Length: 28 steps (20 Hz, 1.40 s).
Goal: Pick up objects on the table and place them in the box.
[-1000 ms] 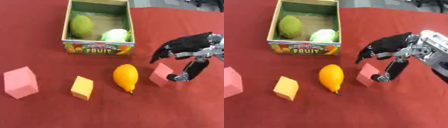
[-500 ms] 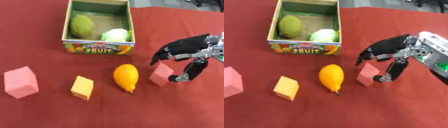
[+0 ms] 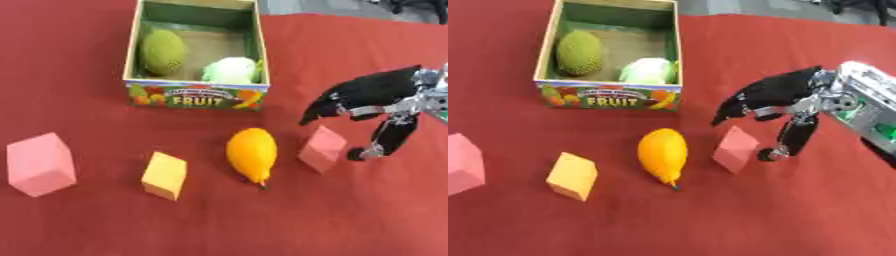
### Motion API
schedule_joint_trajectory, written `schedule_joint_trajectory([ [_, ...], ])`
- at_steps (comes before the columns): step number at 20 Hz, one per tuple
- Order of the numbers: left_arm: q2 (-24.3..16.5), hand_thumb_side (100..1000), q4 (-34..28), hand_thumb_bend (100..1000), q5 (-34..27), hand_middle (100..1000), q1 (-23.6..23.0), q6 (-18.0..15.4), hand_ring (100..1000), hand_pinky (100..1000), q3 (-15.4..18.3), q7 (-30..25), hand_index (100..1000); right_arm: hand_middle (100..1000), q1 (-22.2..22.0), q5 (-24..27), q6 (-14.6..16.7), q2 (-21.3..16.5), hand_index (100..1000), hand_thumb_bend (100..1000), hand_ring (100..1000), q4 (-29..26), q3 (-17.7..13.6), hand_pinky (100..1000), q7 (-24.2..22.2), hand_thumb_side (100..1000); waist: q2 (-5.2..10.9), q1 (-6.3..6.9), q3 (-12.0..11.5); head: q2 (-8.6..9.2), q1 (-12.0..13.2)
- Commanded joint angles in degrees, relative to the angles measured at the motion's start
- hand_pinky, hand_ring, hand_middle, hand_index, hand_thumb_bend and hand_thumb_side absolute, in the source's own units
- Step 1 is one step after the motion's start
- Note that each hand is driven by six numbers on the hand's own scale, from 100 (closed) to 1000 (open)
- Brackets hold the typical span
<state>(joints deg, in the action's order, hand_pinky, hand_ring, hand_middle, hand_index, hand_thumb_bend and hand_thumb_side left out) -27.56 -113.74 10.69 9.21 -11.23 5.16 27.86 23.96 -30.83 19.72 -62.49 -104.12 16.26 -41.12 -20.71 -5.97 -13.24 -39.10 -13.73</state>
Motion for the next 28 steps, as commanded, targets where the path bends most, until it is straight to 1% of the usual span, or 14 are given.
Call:
schedule_joint_trajectory([
  [1, -0.5, 742, -0.8, 363, -0.1, 741, 0.7, 0.0, 789, 752, 0.0, -0.3, 971, 889, 0.9, -2.1, 0.8, -1.0, 968, 413, 923, 1.3, -0.5, 947, 0.4, 100, 0.03, -0.66, -0.1, 0.85, -0.3],
  [5, -0.4, 742, -0.8, 359, -0.1, 741, 0.7, 0.1, 789, 752, 0.0, -0.3, 971, 886, 1.2, -2.7, 2.0, -0.4, 964, 419, 921, 2.6, 0.5, 946, 0.7, 109, -0.14, -0.67, -0.2, 0.82, -0.4],
  [11, -0.3, 743, -0.8, 357, -0.2, 741, 0.8, 0.1, 790, 753, -0.1, -0.5, 971, 879, 1.8, -3.0, 3.1, 0.6, 953, 429, 919, 4.8, 1.8, 945, 0.0, 136, -0.2, -0.64, -0.4, 0.86, -0.6],
  [19, -0.2, 745, -0.8, 353, -0.3, 741, 0.9, 0.2, 790, 753, -0.2, -0.6, 971, 864, 1.7, -2.7, 3.9, 1.3, 936, 400, 916, 5.9, 2.6, 943, -0.5, 163, -0.22, -0.73, -0.4, 0.81, -0.6],
  [22, -0.2, 744, -0.8, 354, -0.4, 741, 0.9, 0.2, 791, 753, -0.1, -0.6, 971, 770, 1.7, -2.3, 3.8, 1.5, 880, 332, 902, 6.4, 2.9, 933, -0.2, 181, -0.17, -0.7, -0.4, 0.81, -0.6],
  [23, -0.2, 745, -0.8, 354, -0.4, 741, 0.9, 0.2, 791, 753, -0.1, -0.6, 971, 757, 1.7, -2.1, 3.7, 1.6, 871, 323, 900, 6.6, 2.9, 932, 0.3, 182, -0.15, -0.69, -0.4, 0.83, -0.6],
  [24, -0.2, 745, -0.8, 353, -0.4, 741, 0.9, 0.2, 791, 753, -0.1, -0.6, 971, 708, 1.7, -2.0, 3.5, 1.7, 826, 291, 890, 6.7, 2.9, 923, 0.8, 180, -0.14, -0.69, -0.4, 0.83, -0.6],
  [26, -0.2, 745, -0.8, 352, -0.4, 742, 0.9, 0.2, 791, 753, -0.2, -0.6, 970, 640, 1.7, -2.0, 3.1, 1.8, 756, 260, 873, 6.7, 2.7, 911, 2.3, 174, -0.1, -0.71, -0.4, 0.8, -0.6],
  [28, -0.1, 746, -0.8, 351, -0.5, 741, 0.9, 0.2, 791, 753, -0.2, -0.7, 970, 604, 1.5, -1.8, 2.9, 1.7, 715, 229, 854, 6.6, 2.6, 899, 4.0, 161, -0.07, -0.74, -0.3, 0.78, -0.5],
])
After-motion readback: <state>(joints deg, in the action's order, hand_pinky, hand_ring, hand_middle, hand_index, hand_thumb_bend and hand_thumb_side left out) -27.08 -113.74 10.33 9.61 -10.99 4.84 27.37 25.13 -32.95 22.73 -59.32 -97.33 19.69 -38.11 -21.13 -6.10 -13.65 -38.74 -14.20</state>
